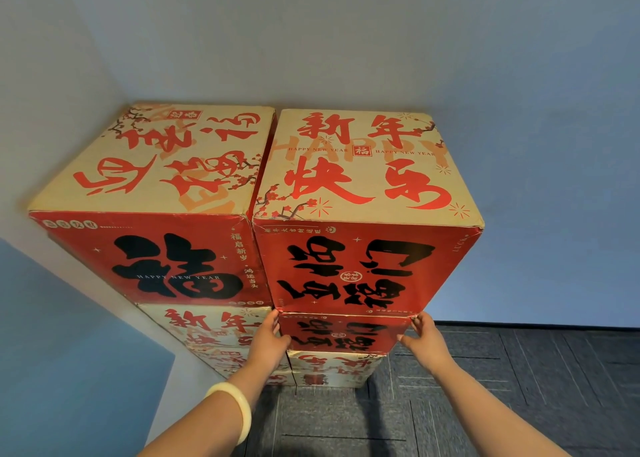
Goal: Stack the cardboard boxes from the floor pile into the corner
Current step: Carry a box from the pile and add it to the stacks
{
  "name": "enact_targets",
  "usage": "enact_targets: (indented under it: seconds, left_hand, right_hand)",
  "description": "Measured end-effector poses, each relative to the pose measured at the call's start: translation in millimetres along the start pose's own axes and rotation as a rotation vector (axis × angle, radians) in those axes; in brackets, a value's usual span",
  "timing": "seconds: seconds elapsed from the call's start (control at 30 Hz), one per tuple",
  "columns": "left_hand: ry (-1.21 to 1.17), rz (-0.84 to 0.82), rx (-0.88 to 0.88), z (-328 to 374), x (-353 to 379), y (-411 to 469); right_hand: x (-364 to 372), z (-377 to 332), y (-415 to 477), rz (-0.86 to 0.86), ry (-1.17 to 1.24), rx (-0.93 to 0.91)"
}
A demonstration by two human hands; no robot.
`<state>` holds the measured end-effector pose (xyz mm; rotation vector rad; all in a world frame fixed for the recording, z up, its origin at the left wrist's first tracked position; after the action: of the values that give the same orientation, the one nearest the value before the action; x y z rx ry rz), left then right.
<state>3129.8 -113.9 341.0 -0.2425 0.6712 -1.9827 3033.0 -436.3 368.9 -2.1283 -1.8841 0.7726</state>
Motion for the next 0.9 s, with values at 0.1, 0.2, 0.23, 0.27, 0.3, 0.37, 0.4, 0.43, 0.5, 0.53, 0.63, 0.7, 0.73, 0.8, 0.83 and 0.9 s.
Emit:
enact_targets:
  seconds: [0.1, 0.2, 0.23, 0.27, 0.3, 0.37, 0.4, 0.43, 0.5, 0.53, 0.63, 0.7, 0.73, 0.8, 0.83, 0.9]
  left_hand:
    - [-0.036, -0.012, -0.002, 2.4, 2.0, -1.0]
    - [-0.045, -0.01, -0.029, 3.3, 3.6, -3.0]
    - [-0.04, -0.009, -0.035, 4.3, 3.9, -4.4]
    - [-0.036, -0.009, -0.035, 5.2, 3.8, -5.2]
    - [-0.035, -0.009, -0.034, 6.3, 3.6, -5.9]
    - [-0.037, -0.003, -0.041, 5.7, 1.6, -6.5]
    - [-0.035, 0.001, -0.04, 4.9, 0.7, -6.0]
    - [-0.029, 0.002, -0.04, 4.3, 0.0, -5.3]
    - [0.001, -0.002, -0.034, 6.7, 0.6, -6.4]
    - [0.014, -0.004, -0.032, 10.0, 1.7, -9.5]
    - [0.004, 0.005, -0.016, 15.7, 2.7, -19.0]
    - [0.011, 0.026, -0.008, 20.7, 1.5, -28.0]
    - [0.013, 0.034, -0.01, 22.4, 0.5, -31.7]
    - [0.008, 0.037, -0.025, 23.8, -1.6, -36.2]
    - [0.0, 0.032, -0.033, 24.2, -2.0, -38.1]
    - [-0.008, 0.017, -0.033, 25.9, -2.2, -42.1]
  right_hand:
    - [-0.3, -1.7, -0.6, -0.003, 0.017, -0.004]
    - [-0.2, -2.9, -2.2, -0.012, 0.051, -0.009]
    - [0.0, -3.0, -2.3, -0.015, 0.05, -0.008]
    - [0.1, -3.1, -1.8, -0.019, 0.046, -0.011]
    - [0.2, -2.7, -1.0, -0.023, 0.041, -0.013]
    - [0.5, -1.8, -0.3, -0.028, 0.04, -0.01]
    - [0.2, -1.7, -0.2, -0.027, 0.043, -0.008]
    - [-0.4, -1.7, -0.7, -0.024, 0.045, -0.004]
    - [-1.6, -1.2, -1.2, -0.018, 0.046, -0.001]
    - [-1.6, -1.7, -1.7, -0.017, 0.044, -0.002]
    - [-2.3, -2.8, -5.5, -0.008, 0.034, 0.011]
    - [-3.0, -2.5, -8.9, -0.005, 0.041, 0.026]
    - [-3.3, -2.8, -10.3, -0.006, 0.043, 0.031]
    - [-4.4, -3.6, -12.6, -0.004, 0.038, 0.038]
    - [-4.8, -5.0, -14.1, -0.001, 0.038, 0.041]
    - [-4.9, -7.2, -17.4, 0.007, 0.051, 0.051]
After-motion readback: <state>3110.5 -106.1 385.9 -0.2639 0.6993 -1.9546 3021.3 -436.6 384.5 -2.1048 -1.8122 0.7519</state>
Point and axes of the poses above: each hand's wrist, its own y-axis towards the middle knuckle, its own x-axis out of the palm, z = x × y, the point moved 10 cm from there along y, towards the middle knuckle, and after that the axes turned 15 degrees about -z, right-handed, at the moved point
